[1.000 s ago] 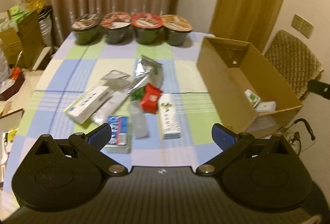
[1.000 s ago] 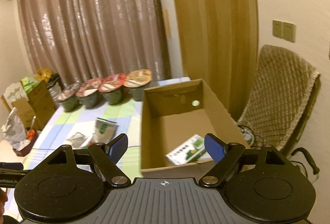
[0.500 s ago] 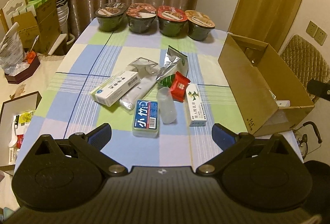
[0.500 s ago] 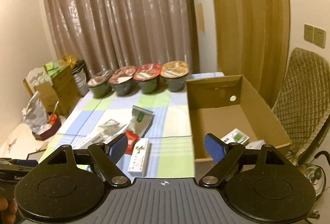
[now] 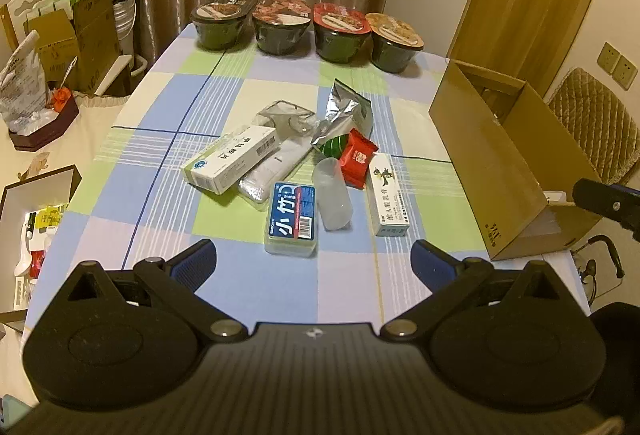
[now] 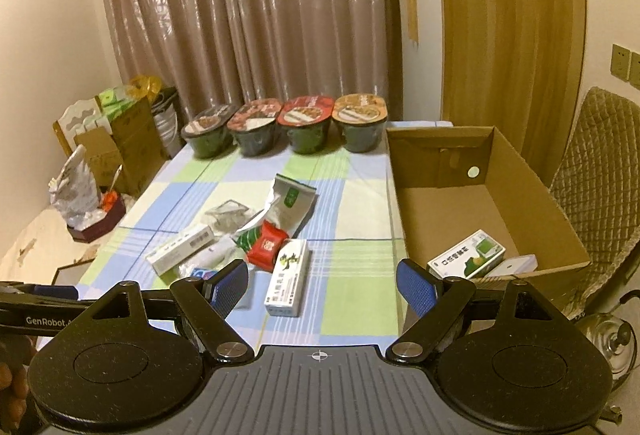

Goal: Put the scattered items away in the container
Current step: 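Move both tools back over the remaining table items, then grasp the blue floss box with the left tool while the right tool grasps the white cream box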

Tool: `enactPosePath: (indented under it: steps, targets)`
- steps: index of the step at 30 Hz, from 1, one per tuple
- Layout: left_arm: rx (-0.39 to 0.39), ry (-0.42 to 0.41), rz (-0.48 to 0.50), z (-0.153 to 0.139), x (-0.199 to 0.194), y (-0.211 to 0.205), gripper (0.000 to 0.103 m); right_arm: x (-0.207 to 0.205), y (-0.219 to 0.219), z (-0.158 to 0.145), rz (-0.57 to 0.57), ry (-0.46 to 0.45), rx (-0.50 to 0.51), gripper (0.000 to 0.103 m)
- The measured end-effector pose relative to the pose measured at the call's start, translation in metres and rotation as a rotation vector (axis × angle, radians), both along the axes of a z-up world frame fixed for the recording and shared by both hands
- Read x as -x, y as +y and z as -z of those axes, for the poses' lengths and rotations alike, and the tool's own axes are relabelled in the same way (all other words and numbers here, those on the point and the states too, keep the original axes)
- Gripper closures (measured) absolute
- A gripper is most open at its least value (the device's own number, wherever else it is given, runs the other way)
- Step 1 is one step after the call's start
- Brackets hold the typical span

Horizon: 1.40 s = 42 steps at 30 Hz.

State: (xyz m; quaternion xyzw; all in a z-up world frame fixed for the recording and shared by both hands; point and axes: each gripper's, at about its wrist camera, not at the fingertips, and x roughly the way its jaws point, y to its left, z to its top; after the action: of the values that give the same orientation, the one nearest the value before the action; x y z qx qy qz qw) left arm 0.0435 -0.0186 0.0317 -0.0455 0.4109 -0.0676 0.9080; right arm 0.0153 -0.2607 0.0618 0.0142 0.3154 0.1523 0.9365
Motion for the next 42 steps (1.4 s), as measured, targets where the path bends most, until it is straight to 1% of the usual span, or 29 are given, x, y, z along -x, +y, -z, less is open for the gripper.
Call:
enactPosePath:
  steps: [16,24,30,35,42]
  targets:
    - [0.006,0.032,-0.025,0.017,-0.008,0.017,0.002,-0.008,0.022,0.017,-0.042,0.043,0.034,0.016]
    - [-0.026,0.052,-0.012,0.033,-0.026,0.019,0.002,-0.023,0.037,0.036,-0.075,0.078,0.052,0.016]
    - [-0.046,0.078,0.007,0.052,-0.046,0.016,0.002,-0.047,0.050,0.059,-0.104,0.121,0.062,0.016]
    - [-0.074,0.097,0.021,0.067,-0.065,0.011,0.002,-0.073,0.064,0.084,-0.129,0.168,0.061,0.016]
    - [-0.081,0.089,0.046,0.077,-0.095,0.002,0.002,-0.110,0.081,0.110,-0.143,0.219,0.075,0.016]
